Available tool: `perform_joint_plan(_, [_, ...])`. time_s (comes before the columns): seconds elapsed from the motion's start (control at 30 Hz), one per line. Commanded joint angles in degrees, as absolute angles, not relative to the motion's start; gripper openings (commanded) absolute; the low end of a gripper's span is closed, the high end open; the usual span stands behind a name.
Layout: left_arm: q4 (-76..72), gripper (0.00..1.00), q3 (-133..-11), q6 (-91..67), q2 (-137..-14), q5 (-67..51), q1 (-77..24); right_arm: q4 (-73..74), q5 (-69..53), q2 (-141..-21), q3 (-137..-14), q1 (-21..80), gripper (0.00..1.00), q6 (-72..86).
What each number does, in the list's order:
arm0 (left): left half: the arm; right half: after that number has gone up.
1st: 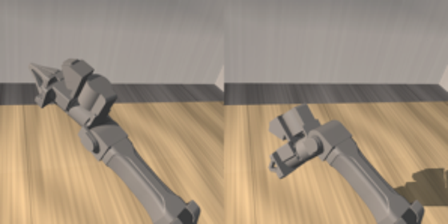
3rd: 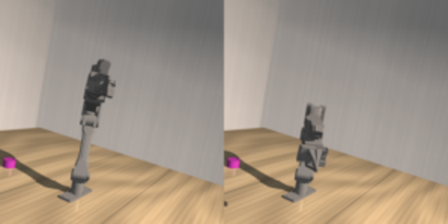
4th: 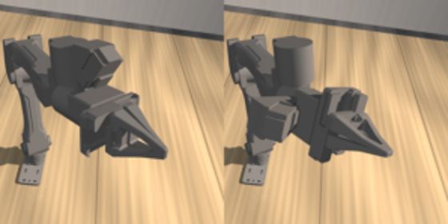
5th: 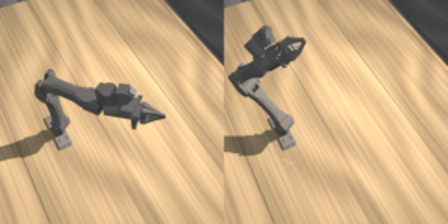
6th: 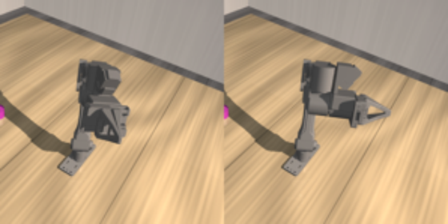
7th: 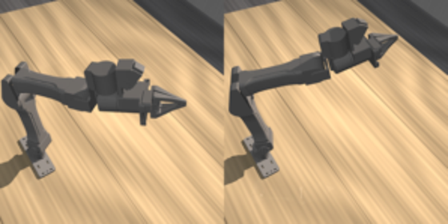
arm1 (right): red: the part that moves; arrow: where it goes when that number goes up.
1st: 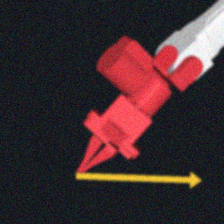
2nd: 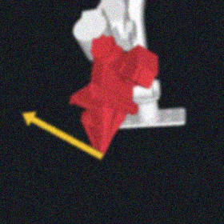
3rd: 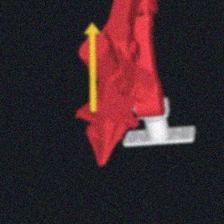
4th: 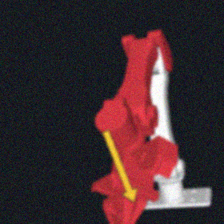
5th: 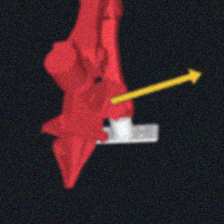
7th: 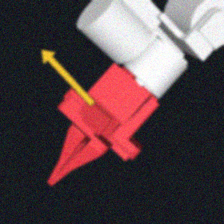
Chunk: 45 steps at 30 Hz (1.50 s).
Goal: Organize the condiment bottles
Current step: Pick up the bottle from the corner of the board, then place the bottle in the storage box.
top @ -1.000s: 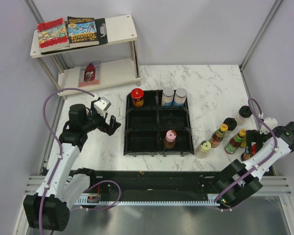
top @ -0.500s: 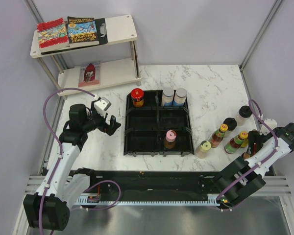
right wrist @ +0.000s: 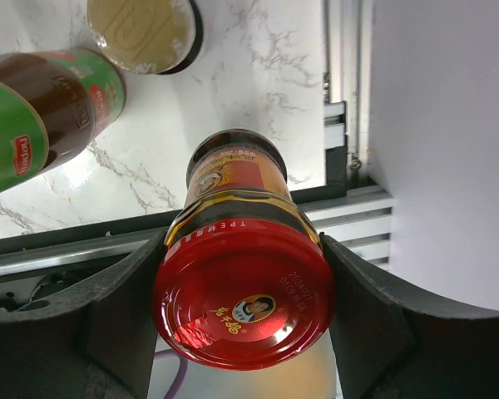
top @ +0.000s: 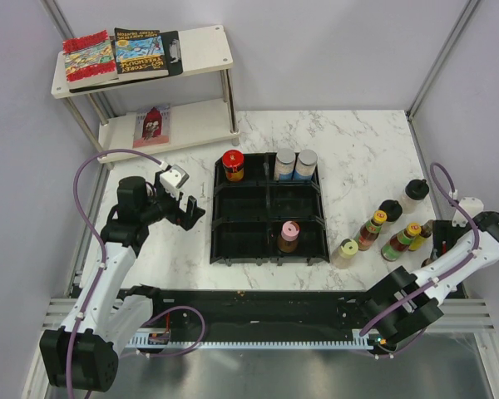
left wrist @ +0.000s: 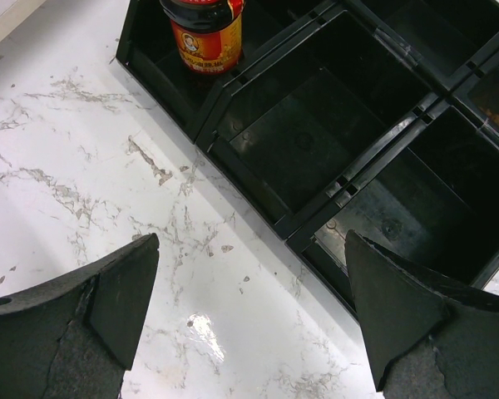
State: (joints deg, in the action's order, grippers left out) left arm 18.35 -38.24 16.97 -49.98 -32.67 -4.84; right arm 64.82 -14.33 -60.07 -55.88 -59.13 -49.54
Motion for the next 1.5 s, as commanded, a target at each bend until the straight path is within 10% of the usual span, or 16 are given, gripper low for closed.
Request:
perform_joint_plan(0.0, [18.2,1.0,-38.1,17.9,-49.5,-33.2,-4.5,67.3,-17.8,-60.1,-64.1,-60.5,0.0,-52.1])
perform_joint_plan(0.77, [18.3,1.0,-38.2,17.8,-49.7,-33.3,-4.4,82.9,-30.2,-77.2,-108.4,-57.4,0.0,-45.0])
perform_joint_plan(1.47, [17.9,1.0,-38.3,18.2,-51.9,-30.5,-4.4,67.7,-3.5,-96.0,-124.1,-6.4,0.0,-20.4])
